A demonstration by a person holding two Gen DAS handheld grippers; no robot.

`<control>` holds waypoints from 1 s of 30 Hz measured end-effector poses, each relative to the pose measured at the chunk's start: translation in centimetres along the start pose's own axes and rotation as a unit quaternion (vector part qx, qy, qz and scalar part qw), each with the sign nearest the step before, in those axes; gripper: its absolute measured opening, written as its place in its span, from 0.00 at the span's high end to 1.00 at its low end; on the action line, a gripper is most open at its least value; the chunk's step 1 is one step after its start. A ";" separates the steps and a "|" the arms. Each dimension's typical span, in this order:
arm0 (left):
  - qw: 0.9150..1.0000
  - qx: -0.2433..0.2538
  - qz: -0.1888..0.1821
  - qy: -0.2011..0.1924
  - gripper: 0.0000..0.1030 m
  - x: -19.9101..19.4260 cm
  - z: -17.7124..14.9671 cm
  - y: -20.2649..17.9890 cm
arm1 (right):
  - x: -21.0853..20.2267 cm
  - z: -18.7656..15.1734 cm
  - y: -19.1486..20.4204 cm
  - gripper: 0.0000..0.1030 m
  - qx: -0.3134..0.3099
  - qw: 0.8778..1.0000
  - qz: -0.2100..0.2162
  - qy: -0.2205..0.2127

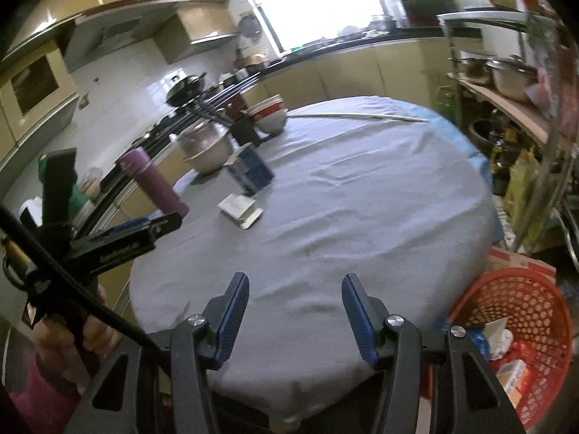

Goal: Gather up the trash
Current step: 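Move both tools back over the table, then reach the right tool to the white medicine box and close on it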

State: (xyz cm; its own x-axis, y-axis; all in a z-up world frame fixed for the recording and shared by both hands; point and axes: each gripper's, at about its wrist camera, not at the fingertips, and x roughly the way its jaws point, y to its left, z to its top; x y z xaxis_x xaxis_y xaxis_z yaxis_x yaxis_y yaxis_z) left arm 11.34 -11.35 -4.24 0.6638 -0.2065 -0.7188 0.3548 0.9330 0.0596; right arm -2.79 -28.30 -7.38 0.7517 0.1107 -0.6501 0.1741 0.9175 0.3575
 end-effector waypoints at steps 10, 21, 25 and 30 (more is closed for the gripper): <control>0.999 -0.041 0.022 0.022 0.35 1.7 -1.2 4.3 | 2.2 -1.7 2.7 0.45 -0.026 0.999 0.007 0.037; 0.994 -0.080 0.041 0.069 0.35 4.8 -2.8 8.2 | 4.5 -0.7 4.5 0.45 -0.054 0.997 0.014 0.055; 0.990 -0.095 0.047 0.089 0.35 6.1 -3.3 9.9 | 5.9 0.1 5.3 0.45 -0.063 0.996 0.022 0.059; 0.987 -0.101 0.061 0.110 0.35 7.8 -3.6 11.4 | 9.2 1.8 6.1 0.45 -0.076 0.994 0.026 0.073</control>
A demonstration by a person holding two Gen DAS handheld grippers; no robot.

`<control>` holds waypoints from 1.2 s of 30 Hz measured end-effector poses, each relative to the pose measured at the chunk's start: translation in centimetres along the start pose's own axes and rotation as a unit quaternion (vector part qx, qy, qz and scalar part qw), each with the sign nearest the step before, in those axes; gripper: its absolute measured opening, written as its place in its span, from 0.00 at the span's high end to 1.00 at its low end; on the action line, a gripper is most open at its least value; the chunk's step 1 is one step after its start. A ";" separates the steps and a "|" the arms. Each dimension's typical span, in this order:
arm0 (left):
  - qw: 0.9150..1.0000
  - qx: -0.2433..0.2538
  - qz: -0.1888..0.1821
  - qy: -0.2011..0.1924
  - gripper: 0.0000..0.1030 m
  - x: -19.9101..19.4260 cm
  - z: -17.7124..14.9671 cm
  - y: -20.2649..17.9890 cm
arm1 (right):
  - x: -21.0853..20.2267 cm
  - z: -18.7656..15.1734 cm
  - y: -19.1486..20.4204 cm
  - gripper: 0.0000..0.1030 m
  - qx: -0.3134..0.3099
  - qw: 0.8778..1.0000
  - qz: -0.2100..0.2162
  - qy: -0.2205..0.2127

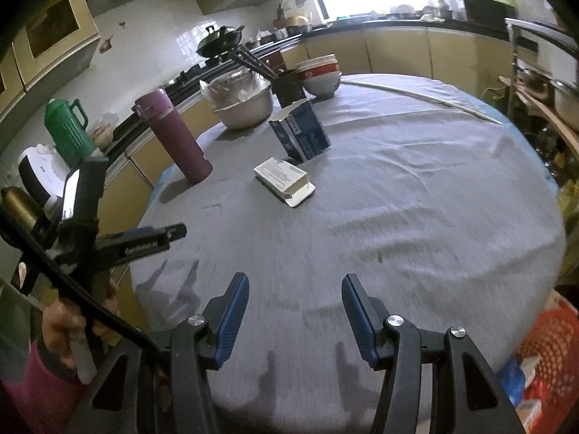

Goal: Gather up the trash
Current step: 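Reach the right tool to the white medicine box and close on it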

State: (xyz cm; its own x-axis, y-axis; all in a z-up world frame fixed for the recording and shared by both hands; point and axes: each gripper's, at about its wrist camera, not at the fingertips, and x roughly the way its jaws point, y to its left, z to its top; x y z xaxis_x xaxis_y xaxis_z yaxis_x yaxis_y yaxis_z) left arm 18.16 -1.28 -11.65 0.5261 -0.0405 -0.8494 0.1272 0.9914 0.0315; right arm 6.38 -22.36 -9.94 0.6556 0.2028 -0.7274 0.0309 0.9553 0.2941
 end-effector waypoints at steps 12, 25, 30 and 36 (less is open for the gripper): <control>0.999 -0.011 0.029 0.029 0.35 2.8 1.3 3.1 | 11.2 8.2 0.1 0.35 -0.021 0.997 0.059 0.052; 0.999 -0.010 0.035 0.037 0.35 3.9 2.9 4.2 | 20.5 12.9 2.0 0.28 -0.120 0.985 0.079 0.099; 0.999 -0.009 0.016 0.039 0.35 4.0 4.3 3.5 | 21.4 11.6 3.2 0.38 -0.165 0.980 0.047 0.100; 0.999 0.009 -0.038 0.011 0.32 2.7 8.0 1.3 | 19.6 10.2 1.8 0.54 -0.142 0.986 0.038 0.084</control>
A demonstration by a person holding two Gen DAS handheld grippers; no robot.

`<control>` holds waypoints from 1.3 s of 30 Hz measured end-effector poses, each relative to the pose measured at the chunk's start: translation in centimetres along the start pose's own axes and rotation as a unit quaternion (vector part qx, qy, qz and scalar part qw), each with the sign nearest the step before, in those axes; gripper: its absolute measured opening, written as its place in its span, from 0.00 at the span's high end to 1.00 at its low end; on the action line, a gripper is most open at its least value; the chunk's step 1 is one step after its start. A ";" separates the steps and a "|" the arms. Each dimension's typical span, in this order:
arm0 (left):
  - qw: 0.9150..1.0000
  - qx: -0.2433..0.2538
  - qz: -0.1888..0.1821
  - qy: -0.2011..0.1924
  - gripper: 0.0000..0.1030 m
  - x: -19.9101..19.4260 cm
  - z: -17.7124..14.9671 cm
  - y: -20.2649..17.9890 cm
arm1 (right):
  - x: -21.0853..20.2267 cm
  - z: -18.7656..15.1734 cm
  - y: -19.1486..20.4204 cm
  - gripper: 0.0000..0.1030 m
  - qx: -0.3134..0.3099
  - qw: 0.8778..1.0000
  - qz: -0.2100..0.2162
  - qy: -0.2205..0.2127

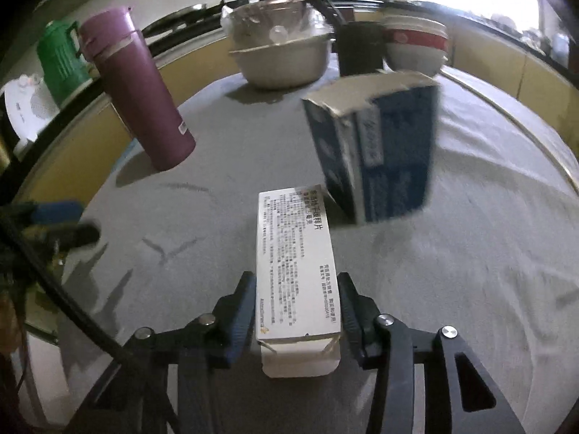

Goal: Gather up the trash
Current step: 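Reach the right tool to the white medicine box and close on it, then grasp the blue-white carton with the left tool while the right tool lifts the white box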

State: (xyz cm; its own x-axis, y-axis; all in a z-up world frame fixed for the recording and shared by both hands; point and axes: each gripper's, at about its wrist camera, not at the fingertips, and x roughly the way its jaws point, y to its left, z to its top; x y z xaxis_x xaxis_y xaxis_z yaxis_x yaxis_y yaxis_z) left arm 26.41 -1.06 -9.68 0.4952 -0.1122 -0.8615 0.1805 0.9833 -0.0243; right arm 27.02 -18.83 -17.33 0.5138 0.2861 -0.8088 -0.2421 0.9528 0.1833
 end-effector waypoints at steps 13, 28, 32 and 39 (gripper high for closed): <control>0.987 0.083 -0.106 -0.082 0.28 2.6 7.3 -10.3 | -8.7 -9.7 -3.8 0.54 0.097 0.995 0.023 -0.003; 0.981 0.147 -0.114 -0.061 0.29 7.6 9.0 -13.0 | -10.2 -11.5 -6.2 0.54 0.173 0.983 0.026 -0.051; 0.978 0.145 -0.137 -0.065 0.52 7.3 8.6 -13.1 | -10.0 -11.6 -5.8 0.54 0.183 0.981 0.019 -0.056; 0.980 0.150 -0.108 -0.069 0.59 4.4 6.3 -13.9 | -11.0 -11.7 -5.0 0.54 0.196 0.978 0.011 -0.077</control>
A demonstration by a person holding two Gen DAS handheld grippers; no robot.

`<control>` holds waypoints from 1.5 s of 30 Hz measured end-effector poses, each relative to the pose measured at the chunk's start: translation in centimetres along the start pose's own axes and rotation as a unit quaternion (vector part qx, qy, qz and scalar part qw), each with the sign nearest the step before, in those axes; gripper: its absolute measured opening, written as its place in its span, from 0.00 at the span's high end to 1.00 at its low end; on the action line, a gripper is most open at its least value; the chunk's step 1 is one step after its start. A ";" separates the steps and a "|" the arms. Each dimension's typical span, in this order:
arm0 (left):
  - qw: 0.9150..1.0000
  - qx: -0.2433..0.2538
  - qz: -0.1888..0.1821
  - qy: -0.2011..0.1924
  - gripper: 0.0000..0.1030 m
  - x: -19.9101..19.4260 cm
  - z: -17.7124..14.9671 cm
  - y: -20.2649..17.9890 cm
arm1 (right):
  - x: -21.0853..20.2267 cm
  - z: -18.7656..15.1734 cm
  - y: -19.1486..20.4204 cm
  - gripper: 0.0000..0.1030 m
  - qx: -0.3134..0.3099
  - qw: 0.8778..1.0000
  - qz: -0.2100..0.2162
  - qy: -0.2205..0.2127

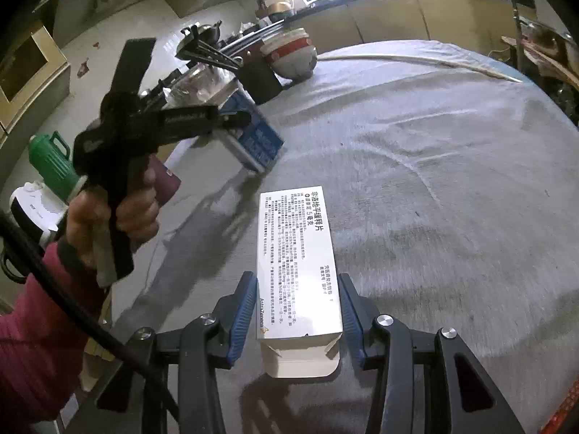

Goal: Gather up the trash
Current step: 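Grasp the blue-white carton with the left tool while the right tool lifts the white box, then lift both held boxes off the table and hold them up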

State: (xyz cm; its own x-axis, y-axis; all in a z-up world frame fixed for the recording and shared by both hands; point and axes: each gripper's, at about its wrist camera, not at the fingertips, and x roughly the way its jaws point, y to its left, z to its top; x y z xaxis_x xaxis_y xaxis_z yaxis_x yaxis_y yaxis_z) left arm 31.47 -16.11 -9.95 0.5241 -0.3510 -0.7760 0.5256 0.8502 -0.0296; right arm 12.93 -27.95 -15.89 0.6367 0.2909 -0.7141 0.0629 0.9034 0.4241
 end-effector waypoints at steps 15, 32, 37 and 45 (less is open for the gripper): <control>0.997 0.001 0.079 -0.014 0.59 -12.5 -9.2 -3.5 | -5.6 -4.1 2.8 0.54 0.006 0.999 -0.017 -0.028; 0.995 -0.032 0.093 0.019 0.59 -13.1 -16.1 -4.7 | -5.0 -8.1 3.4 0.54 0.025 0.998 -0.062 -0.008; 0.995 -0.043 0.085 0.022 0.59 -12.4 -16.6 -4.6 | -3.8 -8.3 3.5 0.53 0.028 0.997 -0.076 -0.003; 0.996 -0.047 0.073 0.016 0.53 -12.4 -17.2 -4.2 | -2.9 -8.4 3.6 0.48 0.025 0.996 -0.086 0.009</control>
State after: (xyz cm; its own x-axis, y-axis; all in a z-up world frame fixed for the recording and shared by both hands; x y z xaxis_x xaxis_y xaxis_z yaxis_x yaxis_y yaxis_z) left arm 11.28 -8.58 -11.08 0.5680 -0.2088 -0.7961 0.3792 0.9249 0.0280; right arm 4.81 -22.92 -16.95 0.5989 0.1385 -0.7888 0.2092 0.9237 0.3211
